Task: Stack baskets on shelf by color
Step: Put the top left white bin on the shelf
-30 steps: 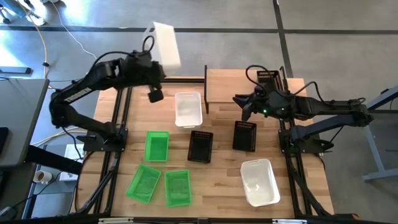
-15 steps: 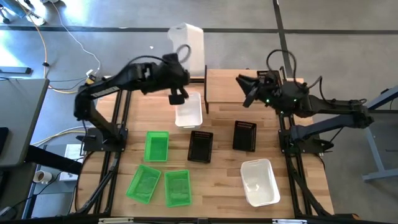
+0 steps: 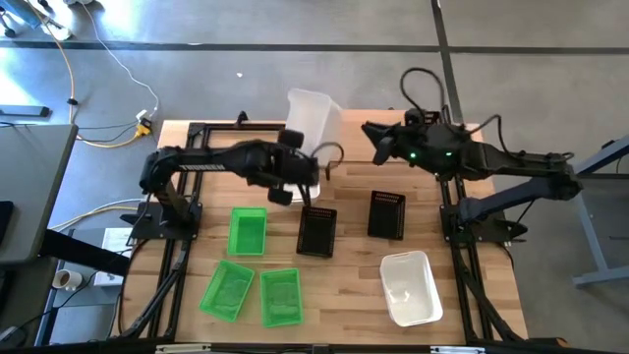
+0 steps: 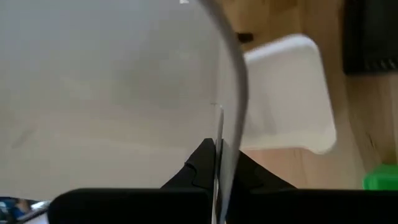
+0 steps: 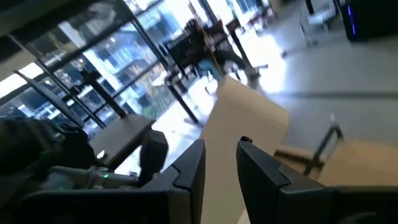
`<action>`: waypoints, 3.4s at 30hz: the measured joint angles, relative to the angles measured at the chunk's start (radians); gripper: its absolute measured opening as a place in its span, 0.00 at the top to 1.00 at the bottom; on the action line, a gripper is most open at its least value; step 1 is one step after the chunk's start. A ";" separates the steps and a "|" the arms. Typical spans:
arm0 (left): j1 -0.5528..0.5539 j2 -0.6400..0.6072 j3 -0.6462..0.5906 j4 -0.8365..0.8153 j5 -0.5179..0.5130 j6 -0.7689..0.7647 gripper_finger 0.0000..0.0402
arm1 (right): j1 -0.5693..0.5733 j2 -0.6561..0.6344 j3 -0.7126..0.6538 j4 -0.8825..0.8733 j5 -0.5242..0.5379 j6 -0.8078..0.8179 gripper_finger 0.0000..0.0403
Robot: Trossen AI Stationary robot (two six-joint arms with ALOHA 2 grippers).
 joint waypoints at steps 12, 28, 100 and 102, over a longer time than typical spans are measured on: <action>-0.123 0.092 0.000 -0.166 -0.028 -0.019 1.00 | 0.000 0.084 0.011 -0.150 -0.270 0.423 0.81; -0.208 0.112 0.000 -0.184 0.022 -0.011 1.00 | 0.037 0.109 0.012 -0.212 -0.425 0.715 0.81; -0.255 0.110 -0.001 -0.133 0.264 0.142 1.00 | 0.031 0.555 0.482 -0.844 -0.752 -1.273 0.80; -0.255 0.110 -0.001 -0.133 0.264 0.146 1.00 | 0.031 0.555 0.482 -0.843 -0.750 -1.272 0.88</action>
